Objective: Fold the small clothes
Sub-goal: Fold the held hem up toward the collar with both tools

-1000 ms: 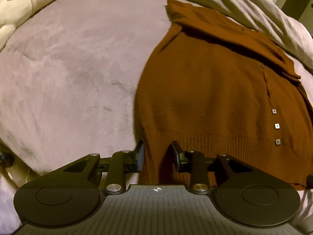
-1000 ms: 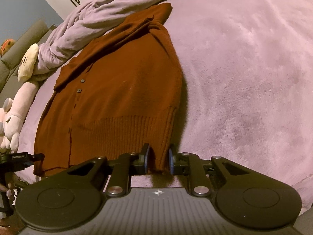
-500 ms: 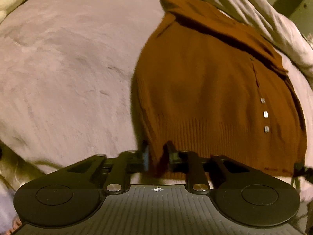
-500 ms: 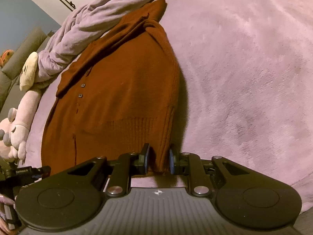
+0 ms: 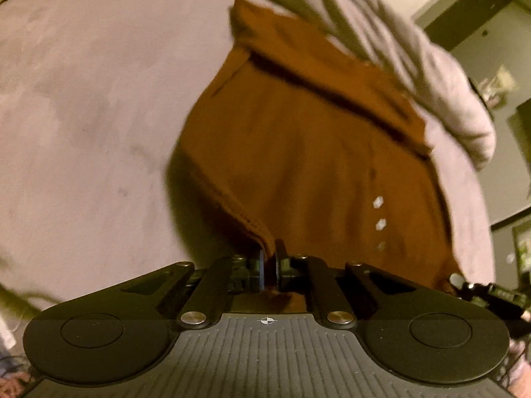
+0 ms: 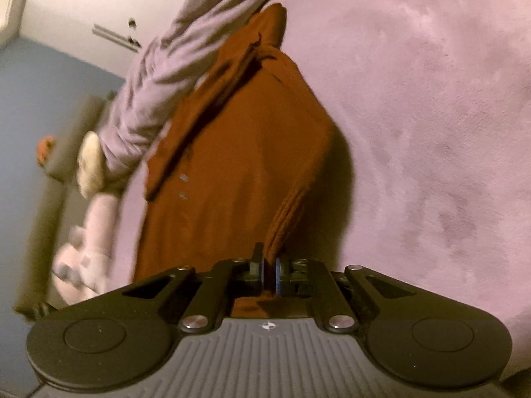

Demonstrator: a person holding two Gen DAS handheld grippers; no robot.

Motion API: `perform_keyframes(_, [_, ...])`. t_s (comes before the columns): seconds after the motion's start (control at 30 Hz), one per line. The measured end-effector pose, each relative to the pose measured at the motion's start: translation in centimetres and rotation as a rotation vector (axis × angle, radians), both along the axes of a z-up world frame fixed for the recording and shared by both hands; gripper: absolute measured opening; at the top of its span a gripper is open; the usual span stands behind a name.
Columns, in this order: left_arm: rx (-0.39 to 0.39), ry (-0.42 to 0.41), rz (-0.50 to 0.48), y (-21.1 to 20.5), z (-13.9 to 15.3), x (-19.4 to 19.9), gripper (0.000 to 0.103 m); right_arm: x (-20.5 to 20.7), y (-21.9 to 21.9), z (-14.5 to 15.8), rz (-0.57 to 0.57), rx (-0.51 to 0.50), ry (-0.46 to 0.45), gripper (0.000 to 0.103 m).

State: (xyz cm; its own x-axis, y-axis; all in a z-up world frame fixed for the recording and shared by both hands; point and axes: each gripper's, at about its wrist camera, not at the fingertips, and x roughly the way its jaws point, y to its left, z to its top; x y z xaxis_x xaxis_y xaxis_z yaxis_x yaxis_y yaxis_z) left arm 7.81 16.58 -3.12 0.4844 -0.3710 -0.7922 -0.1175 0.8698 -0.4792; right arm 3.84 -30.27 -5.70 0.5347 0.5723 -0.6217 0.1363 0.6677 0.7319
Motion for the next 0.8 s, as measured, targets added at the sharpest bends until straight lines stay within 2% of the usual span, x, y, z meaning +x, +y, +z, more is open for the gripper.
perform_keyframes(0.23, [-0.041, -0.116, 0.051, 1.0, 3.6, 4.0, 0.007, 4.0, 0.7, 2.8, -0.010, 0.033, -0.087, 0.005])
perform_keyframes(0.4, [-0.021, -0.200, 0.077, 0.9, 5.8, 7.9, 0.007, 8.0, 1.6, 5.0, -0.010, -0.034, -0.178, 0.005])
perform_keyframes(0.5, [0.000, -0.215, 0.106, 0.6, 6.1, 10.6, 0.007, 10.7, 2.1, 5.5, -0.028, -0.084, -0.206, 0.005])
perform_keyframes(0.67, [0.103, -0.220, 0.142, -0.2, 5.4, 14.7, 0.007, 15.2, 3.6, 5.8, -0.044, -0.253, -0.260, 0.005])
perform_keyframes(0.8, [0.215, -0.219, 0.143, -1.0, 4.0, 16.7, 0.007, 18.2, 5.5, 5.4, -0.003, -0.422, -0.310, 0.005])
